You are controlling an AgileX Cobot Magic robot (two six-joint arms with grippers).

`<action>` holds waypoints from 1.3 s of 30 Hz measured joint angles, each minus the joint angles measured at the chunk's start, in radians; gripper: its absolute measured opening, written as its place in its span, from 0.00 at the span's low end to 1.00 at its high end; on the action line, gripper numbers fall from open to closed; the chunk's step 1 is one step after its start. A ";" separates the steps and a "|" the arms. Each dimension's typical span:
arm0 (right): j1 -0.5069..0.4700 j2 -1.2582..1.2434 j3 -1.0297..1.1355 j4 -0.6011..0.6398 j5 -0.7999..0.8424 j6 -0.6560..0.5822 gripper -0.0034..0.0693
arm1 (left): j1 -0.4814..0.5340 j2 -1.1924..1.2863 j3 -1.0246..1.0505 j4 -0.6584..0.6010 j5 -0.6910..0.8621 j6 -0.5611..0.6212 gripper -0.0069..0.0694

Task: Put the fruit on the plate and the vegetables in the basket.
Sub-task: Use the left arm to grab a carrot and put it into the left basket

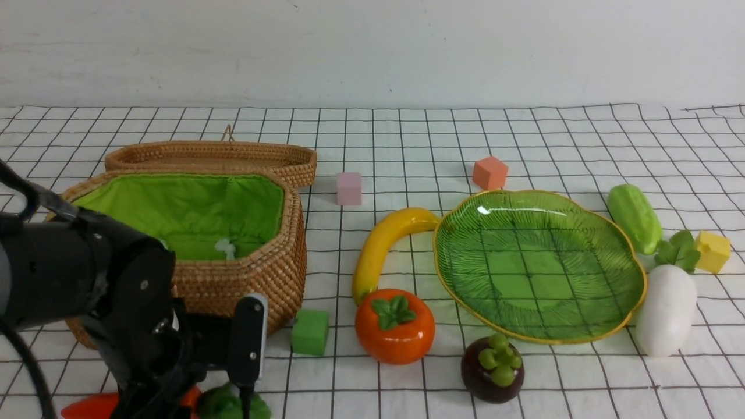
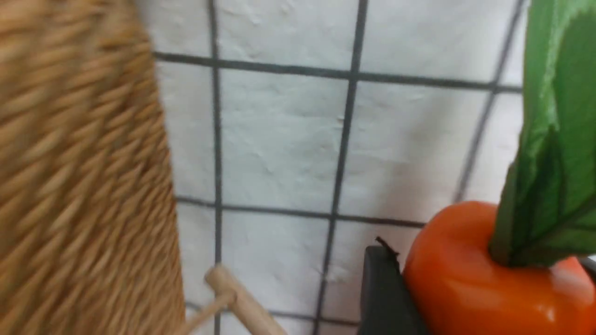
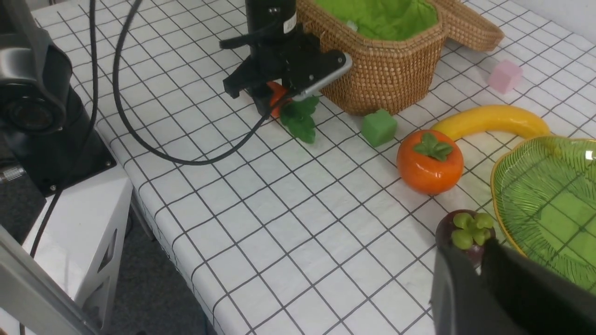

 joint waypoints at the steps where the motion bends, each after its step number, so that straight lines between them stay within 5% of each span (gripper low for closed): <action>1: 0.000 0.000 0.000 0.000 0.000 0.003 0.20 | -0.010 -0.051 0.000 -0.016 0.017 -0.009 0.60; 5: 0.000 0.000 0.000 0.001 -0.022 0.019 0.20 | -0.059 -0.266 -0.049 -0.010 0.023 -0.077 0.60; 10: 0.000 0.000 0.000 0.002 -0.186 0.029 0.20 | -0.061 -0.361 -0.181 0.163 -0.067 -0.231 0.60; 17: 0.000 0.000 0.000 0.047 -0.267 0.031 0.21 | 0.005 -0.185 -0.293 0.381 -0.095 -0.443 0.60; 22: 0.000 0.000 0.000 0.070 -0.230 0.031 0.21 | 0.049 -0.067 -0.295 0.453 -0.136 -0.472 0.60; 25: 0.000 0.000 0.000 0.073 -0.195 0.031 0.21 | 0.052 -0.047 -0.295 0.472 -0.158 -0.476 0.69; 29: 0.000 0.000 0.000 0.081 -0.176 0.031 0.22 | 0.052 -0.049 -0.295 0.478 -0.190 -0.492 0.90; 32: 0.000 0.000 0.000 0.083 -0.176 0.031 0.22 | 0.052 -0.053 -0.295 0.468 -0.192 -0.539 0.96; 35: 0.000 0.000 0.000 0.064 -0.176 0.031 0.22 | 0.052 -0.070 -0.295 0.341 -0.164 -0.733 0.90; 39: 0.000 0.000 0.000 0.022 -0.176 0.058 0.23 | 0.051 -0.111 -0.295 0.099 -0.137 -0.979 0.64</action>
